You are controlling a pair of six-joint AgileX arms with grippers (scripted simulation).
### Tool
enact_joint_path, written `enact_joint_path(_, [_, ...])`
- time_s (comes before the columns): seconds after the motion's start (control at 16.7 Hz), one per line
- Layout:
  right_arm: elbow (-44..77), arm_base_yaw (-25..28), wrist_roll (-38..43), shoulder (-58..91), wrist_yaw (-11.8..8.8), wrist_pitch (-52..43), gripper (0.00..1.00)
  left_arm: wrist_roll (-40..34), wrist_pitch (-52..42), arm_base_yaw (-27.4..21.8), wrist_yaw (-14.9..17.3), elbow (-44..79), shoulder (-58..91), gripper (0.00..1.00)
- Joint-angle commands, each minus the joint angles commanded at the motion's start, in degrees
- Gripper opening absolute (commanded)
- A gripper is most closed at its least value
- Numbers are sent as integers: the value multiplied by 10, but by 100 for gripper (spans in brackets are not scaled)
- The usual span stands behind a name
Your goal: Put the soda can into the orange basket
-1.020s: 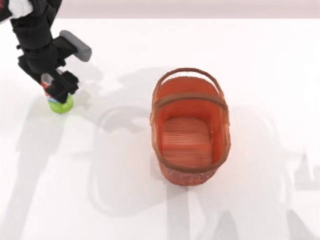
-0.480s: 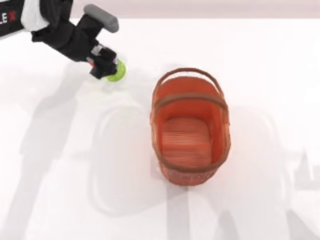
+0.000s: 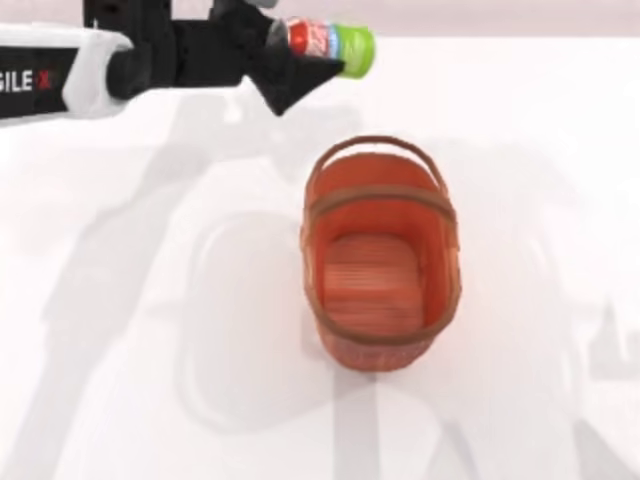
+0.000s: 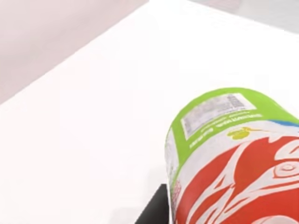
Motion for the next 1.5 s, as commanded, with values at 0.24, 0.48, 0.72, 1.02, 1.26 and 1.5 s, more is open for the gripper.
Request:
enact_joint_path(0.24, [0, 0, 0, 0, 0, 0, 100, -66, 187, -19, 124, -75, -47, 0])
enact_joint_path(0.48, [0, 0, 0, 0, 0, 0, 100, -103, 280, -30, 196, -118, -78, 0])
enact_joint_path(0.72, [0, 0, 0, 0, 0, 0, 100, -108, 290, -31, 205, -123, -83, 0])
enact_joint_path(1.02, [0, 0, 0, 0, 0, 0, 100, -106, 312, -27, 206, -127, -61, 0])
enact_joint_path(1.26, [0, 0, 0, 0, 0, 0, 100, -108, 419, -22, 208, -157, 5, 0])
enact_joint_path(1.5, [0, 0, 0, 0, 0, 0, 100, -109, 486, -16, 206, -182, 52, 0])
